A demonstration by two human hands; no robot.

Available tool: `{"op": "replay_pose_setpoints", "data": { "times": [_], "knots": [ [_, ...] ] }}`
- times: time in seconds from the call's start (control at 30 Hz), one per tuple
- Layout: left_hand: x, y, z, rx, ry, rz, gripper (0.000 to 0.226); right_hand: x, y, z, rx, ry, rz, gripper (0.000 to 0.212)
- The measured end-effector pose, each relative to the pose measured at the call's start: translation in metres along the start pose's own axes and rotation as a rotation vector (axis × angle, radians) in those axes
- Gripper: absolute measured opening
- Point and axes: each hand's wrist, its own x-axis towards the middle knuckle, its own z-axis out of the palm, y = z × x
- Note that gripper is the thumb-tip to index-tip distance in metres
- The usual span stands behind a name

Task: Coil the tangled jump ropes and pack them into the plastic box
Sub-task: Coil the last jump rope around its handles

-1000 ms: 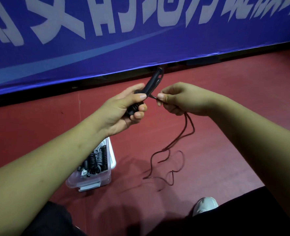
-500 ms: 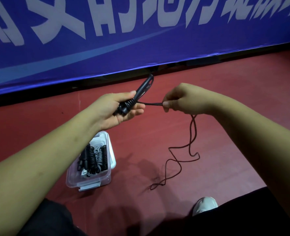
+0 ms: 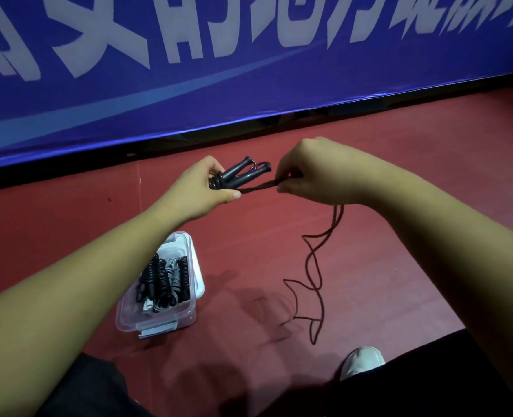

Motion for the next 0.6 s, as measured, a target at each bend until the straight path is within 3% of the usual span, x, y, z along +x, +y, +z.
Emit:
{"op": "replay_pose_setpoints", "data": {
  "times": [0.23, 0.43, 0.6],
  "knots": [
    [-0.017, 0.016, 0.013, 0.404, -0.246, 0.234, 0.032, 0.003, -0.002, -0.005, 0.094, 0.152, -0.04, 0.013],
    [-0.03, 0.032, 0.016, 0.52, -0.425, 0.28, 0.055, 0.003, 0.01, -0.004, 0.165, 0.141, -0.024, 0.028],
    [-0.035, 0.035, 0.016, 0.56, -0.485, 0.459, 0.03, 0.005, 0.023, 0.004, 0.198, 0.115, -0.025, 0.028]
  ]
}}
